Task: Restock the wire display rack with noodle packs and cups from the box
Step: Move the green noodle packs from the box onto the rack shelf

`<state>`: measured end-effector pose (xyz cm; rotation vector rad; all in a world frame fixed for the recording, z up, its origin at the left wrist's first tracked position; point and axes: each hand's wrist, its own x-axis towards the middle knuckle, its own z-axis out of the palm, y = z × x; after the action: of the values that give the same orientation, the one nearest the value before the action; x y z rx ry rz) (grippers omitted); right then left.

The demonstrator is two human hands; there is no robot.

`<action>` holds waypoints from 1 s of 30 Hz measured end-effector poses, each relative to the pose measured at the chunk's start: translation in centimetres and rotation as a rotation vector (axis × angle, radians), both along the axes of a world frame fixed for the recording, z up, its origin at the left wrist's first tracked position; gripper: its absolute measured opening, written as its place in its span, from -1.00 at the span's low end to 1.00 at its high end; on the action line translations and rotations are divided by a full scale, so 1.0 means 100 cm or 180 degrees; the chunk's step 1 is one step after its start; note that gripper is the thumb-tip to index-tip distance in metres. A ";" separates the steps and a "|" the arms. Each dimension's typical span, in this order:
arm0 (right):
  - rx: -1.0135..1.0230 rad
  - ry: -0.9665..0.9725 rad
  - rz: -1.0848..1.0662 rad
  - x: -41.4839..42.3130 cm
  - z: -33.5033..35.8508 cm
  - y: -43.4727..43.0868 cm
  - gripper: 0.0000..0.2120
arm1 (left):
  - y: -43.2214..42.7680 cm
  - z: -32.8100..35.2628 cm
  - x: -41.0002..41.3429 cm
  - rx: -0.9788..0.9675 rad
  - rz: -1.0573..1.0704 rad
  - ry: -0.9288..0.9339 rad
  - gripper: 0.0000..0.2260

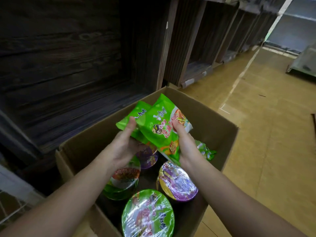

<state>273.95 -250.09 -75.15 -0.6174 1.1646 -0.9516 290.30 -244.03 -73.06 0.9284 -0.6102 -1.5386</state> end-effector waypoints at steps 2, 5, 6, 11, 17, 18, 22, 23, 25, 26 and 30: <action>0.0043 0.0224 -0.0132 0.014 -0.003 0.004 0.24 | -0.003 -0.004 -0.002 0.0045 0.0224 -0.0194 0.01; 0.0075 0.0455 -0.0081 0.027 -0.005 0.010 0.37 | -0.003 -0.005 -0.005 0.0109 0.0571 -0.0051 0.04; 0.0044 0.0465 -0.0060 0.031 -0.006 0.011 0.30 | -0.003 -0.006 -0.007 0.0136 0.0750 -0.0031 -0.01; 0.0052 0.0918 0.0407 0.038 -0.006 0.009 0.03 | -0.008 -0.016 -0.018 0.0510 0.1340 -0.0823 -0.16; -0.0494 0.4171 0.2435 -0.033 0.006 -0.037 -0.36 | -0.007 -0.020 -0.006 0.0708 0.1258 -0.1457 -0.34; -0.0748 0.5072 0.2712 -0.043 0.002 -0.047 -0.53 | -0.005 -0.019 -0.006 0.0670 0.1140 -0.1586 -0.30; -0.0995 0.6254 0.4534 -0.059 -0.031 -0.067 -0.43 | -0.002 -0.018 -0.004 0.0657 0.0950 -0.1654 -0.31; -0.1147 0.6312 0.4978 -0.056 -0.036 -0.067 -0.34 | -0.002 -0.019 -0.002 0.0670 0.0937 -0.1638 -0.32; -0.1444 0.6602 0.5622 -0.045 -0.044 -0.067 -0.26 | -0.002 -0.019 0.000 0.0695 0.0943 -0.1573 -0.31; -0.1480 0.6761 0.5738 -0.040 -0.046 -0.065 -0.26 | -0.002 -0.020 0.001 0.0703 0.0937 -0.1568 -0.31; -0.1444 0.7061 0.5912 -0.038 -0.049 -0.061 -0.29 | -0.002 -0.021 0.004 0.0763 0.0916 -0.1641 -0.35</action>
<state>270.19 -256.16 -80.08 -2.6188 1.1152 1.7245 290.67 -244.26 -75.21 1.5502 -0.6244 -1.1284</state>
